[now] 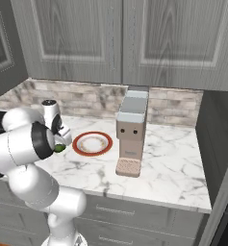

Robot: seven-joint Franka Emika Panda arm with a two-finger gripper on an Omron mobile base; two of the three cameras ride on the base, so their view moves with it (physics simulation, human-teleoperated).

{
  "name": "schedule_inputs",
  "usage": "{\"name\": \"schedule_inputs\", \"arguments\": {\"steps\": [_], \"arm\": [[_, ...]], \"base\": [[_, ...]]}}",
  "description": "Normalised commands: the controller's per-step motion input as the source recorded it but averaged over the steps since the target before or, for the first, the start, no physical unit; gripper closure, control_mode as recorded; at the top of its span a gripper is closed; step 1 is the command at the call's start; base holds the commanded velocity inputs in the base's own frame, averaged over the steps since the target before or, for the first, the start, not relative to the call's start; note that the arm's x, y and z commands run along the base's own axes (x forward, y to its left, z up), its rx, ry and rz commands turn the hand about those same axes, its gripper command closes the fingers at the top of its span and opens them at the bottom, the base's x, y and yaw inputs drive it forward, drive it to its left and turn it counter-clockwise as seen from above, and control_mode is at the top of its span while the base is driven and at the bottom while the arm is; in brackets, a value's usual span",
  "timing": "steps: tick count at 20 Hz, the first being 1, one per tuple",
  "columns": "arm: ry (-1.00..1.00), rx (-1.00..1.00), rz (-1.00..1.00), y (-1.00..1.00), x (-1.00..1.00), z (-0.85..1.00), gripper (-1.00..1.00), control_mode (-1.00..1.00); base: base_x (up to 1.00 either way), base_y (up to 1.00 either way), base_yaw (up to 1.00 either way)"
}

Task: Pick the avocado and bread from the counter and place them on the plate. Then pick the jam from the cabinet and place it next to the plate. Lastly close the cabinet door.

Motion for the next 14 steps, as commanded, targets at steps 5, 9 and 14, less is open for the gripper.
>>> {"name": "schedule_inputs", "arguments": {"steps": [5, 9, 14], "arm": [[0.01, 0.03, -0.01, 0.00, 0.00, -0.15, -1.00, -1.00], [0.00, 0.00, 0.00, 0.00, 0.00, -0.11, -1.00, -1.00], [0.00, 0.00, 0.00, 0.00, 0.00, -0.12, -1.00, -1.00]], "base": [[0.00, 0.00, 0.00], [0.00, 0.00, 0.00], [0.00, 0.00, 0.00]]}}
